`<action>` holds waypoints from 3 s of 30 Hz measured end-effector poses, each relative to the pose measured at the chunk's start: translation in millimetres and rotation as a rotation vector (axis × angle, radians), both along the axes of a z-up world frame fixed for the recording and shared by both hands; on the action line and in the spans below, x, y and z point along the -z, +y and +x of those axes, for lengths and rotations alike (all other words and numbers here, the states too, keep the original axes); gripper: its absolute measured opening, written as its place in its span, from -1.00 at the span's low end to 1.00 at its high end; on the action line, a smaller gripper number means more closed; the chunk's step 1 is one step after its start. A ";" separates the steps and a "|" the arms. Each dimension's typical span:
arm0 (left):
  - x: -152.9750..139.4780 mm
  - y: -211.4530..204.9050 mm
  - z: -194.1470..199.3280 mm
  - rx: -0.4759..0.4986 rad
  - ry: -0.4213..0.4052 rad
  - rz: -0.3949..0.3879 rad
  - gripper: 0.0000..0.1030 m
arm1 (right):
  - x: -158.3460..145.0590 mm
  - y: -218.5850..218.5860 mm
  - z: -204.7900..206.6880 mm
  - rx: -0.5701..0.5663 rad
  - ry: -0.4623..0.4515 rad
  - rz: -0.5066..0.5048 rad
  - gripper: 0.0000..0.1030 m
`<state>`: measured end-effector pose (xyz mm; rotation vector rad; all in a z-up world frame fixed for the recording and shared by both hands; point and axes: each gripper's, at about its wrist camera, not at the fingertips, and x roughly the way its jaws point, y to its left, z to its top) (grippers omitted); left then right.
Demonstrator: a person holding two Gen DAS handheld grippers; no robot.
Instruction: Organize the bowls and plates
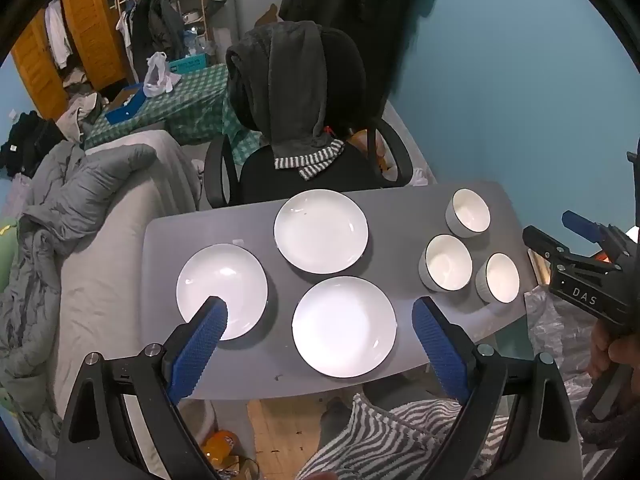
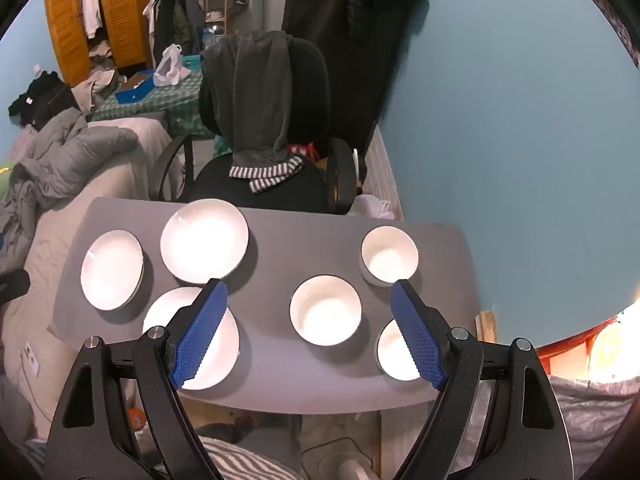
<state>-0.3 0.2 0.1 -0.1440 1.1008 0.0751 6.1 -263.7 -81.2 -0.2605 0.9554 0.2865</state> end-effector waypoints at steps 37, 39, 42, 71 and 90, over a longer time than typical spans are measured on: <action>4.8 -8.3 5.3 0.007 0.041 0.005 0.84 | 5.8 -4.9 4.9 -0.006 0.019 -0.003 0.60; 3.5 -7.6 5.4 0.007 0.039 0.002 0.84 | 5.7 -5.4 5.8 -0.007 0.020 -0.002 0.60; 3.3 -7.3 5.8 0.007 0.040 0.002 0.84 | 4.9 -7.6 5.8 -0.010 0.019 -0.004 0.60; 0.5 -15.4 4.5 -0.012 0.029 -0.002 0.84 | 0.3 -13.5 4.2 -0.017 0.011 -0.010 0.60; 2.8 -11.6 -2.9 -0.027 0.022 -0.002 0.84 | -1.1 -12.1 3.0 -0.026 0.008 -0.011 0.60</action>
